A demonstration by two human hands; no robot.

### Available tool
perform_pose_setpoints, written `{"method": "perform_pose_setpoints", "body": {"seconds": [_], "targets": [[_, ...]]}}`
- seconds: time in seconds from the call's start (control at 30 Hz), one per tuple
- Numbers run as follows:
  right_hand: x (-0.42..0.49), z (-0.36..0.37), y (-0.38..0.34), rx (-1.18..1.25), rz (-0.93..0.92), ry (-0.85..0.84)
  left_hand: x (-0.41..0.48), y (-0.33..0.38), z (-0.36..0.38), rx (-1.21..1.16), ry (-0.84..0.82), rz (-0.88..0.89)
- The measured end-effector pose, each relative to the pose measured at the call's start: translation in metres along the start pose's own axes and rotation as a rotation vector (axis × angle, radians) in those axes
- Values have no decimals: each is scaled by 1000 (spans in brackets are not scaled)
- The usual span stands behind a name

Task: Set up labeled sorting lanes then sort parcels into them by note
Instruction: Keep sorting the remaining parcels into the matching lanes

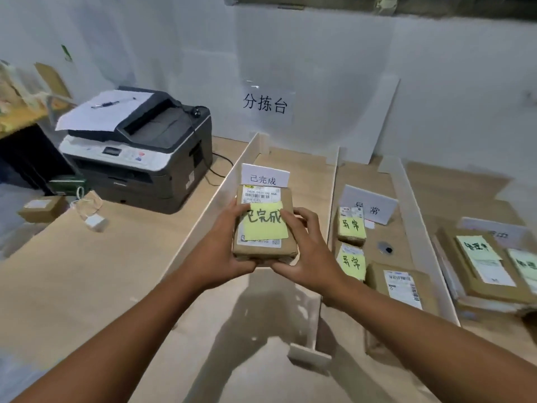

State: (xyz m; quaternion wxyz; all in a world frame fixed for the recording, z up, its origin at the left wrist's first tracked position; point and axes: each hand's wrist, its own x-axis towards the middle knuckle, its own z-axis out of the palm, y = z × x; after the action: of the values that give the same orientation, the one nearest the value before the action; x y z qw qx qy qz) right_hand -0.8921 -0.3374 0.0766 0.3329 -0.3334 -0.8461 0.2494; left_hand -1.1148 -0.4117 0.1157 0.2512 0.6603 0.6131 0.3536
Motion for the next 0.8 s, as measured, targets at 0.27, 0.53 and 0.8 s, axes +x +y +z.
{"method": "perform_pose_setpoints", "body": {"seconds": [0.27, 0.53, 0.8], "targets": [[55, 19, 104, -93, 226, -1, 134, -74, 54, 16, -141, 23], [85, 71, 194, -102, 443, -69, 214, -154, 111, 4, -303, -44], [102, 113, 240, -190, 595, -141, 250, -211, 153, -32, -374, -34]]}}
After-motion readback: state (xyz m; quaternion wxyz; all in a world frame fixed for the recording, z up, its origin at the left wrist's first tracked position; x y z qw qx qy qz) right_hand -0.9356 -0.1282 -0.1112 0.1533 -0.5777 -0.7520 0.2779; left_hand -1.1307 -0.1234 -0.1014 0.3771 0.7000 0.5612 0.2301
